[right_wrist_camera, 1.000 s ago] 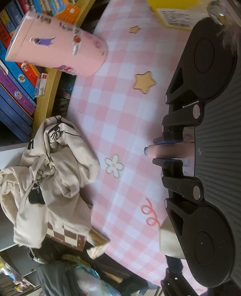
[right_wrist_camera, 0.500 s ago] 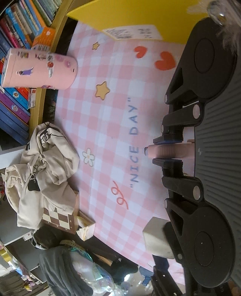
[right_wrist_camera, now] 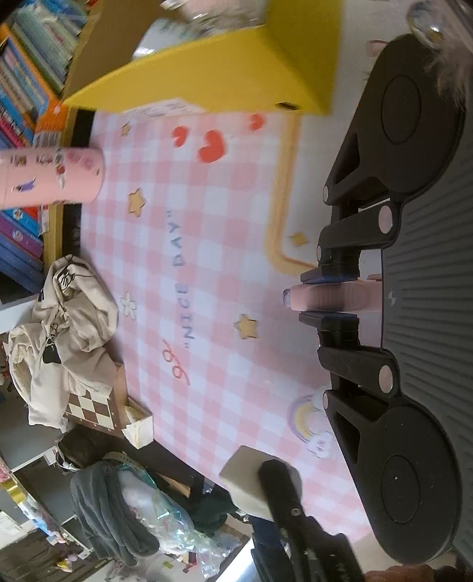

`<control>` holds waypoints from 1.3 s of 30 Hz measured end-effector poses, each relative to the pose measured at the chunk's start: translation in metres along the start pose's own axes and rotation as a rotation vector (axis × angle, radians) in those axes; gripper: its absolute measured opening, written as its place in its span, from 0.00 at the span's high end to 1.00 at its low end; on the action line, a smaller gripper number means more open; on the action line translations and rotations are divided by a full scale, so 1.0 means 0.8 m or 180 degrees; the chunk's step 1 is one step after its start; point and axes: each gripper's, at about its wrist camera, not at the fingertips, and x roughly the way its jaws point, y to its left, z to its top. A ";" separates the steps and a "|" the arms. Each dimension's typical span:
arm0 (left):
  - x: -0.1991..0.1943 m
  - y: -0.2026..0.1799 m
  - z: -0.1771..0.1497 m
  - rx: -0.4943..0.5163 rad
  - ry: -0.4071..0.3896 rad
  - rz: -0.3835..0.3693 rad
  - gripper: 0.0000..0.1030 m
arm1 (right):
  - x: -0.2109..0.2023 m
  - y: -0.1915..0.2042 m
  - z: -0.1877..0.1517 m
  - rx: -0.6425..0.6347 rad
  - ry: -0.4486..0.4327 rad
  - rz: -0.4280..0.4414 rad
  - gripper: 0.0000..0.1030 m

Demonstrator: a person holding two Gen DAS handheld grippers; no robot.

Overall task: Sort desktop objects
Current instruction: 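Lift and carry the pink eraser and white foam block toward the yellow box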

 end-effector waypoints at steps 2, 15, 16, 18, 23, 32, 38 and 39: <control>-0.009 -0.003 -0.004 0.0016 -0.0007 -0.0040 0.60 | -0.010 0.001 -0.014 0.0085 -0.0014 0.0000 0.86; -0.029 -0.036 -0.024 0.0255 0.0044 -0.0360 0.61 | -0.055 -0.009 -0.081 0.0540 -0.0125 -0.0174 0.86; -0.029 -0.039 -0.024 0.0275 0.0047 -0.0386 0.61 | -0.058 -0.012 -0.085 0.0572 -0.0134 -0.0191 0.86; -0.029 -0.045 -0.025 0.0311 0.0059 -0.0441 0.61 | -0.064 -0.016 -0.092 0.0634 -0.0139 -0.0222 0.86; -0.026 -0.064 -0.027 0.0402 0.0098 -0.0588 0.61 | -0.077 -0.028 -0.109 0.0745 -0.0143 -0.0318 0.86; -0.015 -0.106 -0.028 0.0590 0.0166 -0.0816 0.61 | -0.110 -0.058 -0.137 0.0955 -0.0268 -0.0516 0.86; -0.003 -0.141 -0.026 0.0755 0.0223 -0.0957 0.61 | -0.128 -0.088 -0.154 0.1148 -0.0317 -0.0585 0.86; 0.000 -0.147 -0.026 0.0782 0.0235 -0.0978 0.61 | -0.131 -0.093 -0.156 0.1170 -0.0325 -0.0593 0.86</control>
